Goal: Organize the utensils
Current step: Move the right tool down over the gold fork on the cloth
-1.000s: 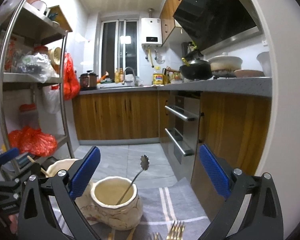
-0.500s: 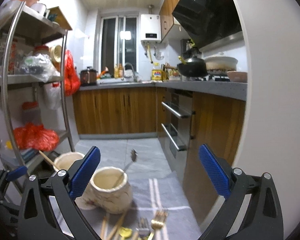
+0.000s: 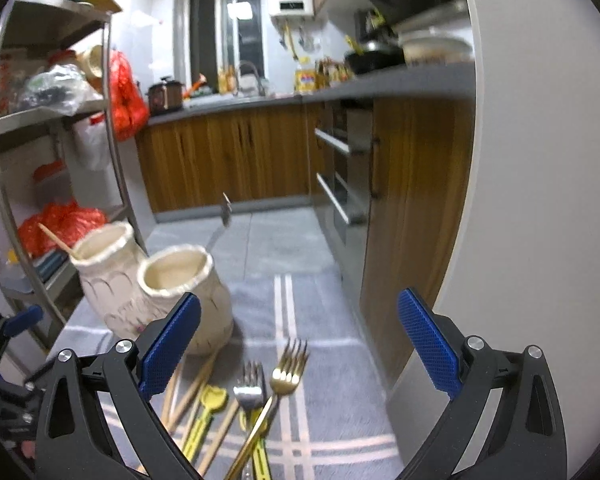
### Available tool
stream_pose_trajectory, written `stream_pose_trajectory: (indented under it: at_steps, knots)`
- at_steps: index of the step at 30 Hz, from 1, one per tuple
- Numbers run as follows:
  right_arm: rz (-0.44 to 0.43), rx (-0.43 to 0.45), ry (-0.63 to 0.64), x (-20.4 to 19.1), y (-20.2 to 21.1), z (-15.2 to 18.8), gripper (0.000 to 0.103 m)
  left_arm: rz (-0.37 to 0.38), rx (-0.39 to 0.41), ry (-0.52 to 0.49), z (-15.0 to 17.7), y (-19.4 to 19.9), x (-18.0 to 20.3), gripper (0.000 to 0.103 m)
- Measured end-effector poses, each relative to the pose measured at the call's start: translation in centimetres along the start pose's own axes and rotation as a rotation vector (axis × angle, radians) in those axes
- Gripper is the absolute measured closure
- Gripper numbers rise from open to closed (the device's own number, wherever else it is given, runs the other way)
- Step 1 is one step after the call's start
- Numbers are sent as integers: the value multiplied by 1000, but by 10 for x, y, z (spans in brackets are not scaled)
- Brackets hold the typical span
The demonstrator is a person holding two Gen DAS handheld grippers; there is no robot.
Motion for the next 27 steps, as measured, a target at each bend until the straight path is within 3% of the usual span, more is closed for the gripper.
stream_pose_trajectory:
  at_steps: [5, 11, 19, 22, 27]
  knots:
    - [-3, -133, -35, 13, -40, 20, 5, 5, -27, -7, 4, -7, 2, 6]
    - [-1, -220, 35, 8, -67, 26, 8, 12, -59, -40, 10, -16, 11, 6]
    - [-39, -359, 112, -7, -93, 43, 51, 27, -90, -61, 13, -24, 19, 6]
    - [-52, -384, 92, -3, -100, 46, 61, 34, -93, -71, 14, -25, 22, 6]
    - [-108, -395, 64, -4, -105, 45, 66, 38, -102, -75, 14, -28, 24, 6]
Point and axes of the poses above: each gripper's, at about its wrist camera, not at the fingertips, and y roughly against the way its jaws point, x to its right, z to its underside, the point moved 5 cm from there along -y, roughly the way its jaws point
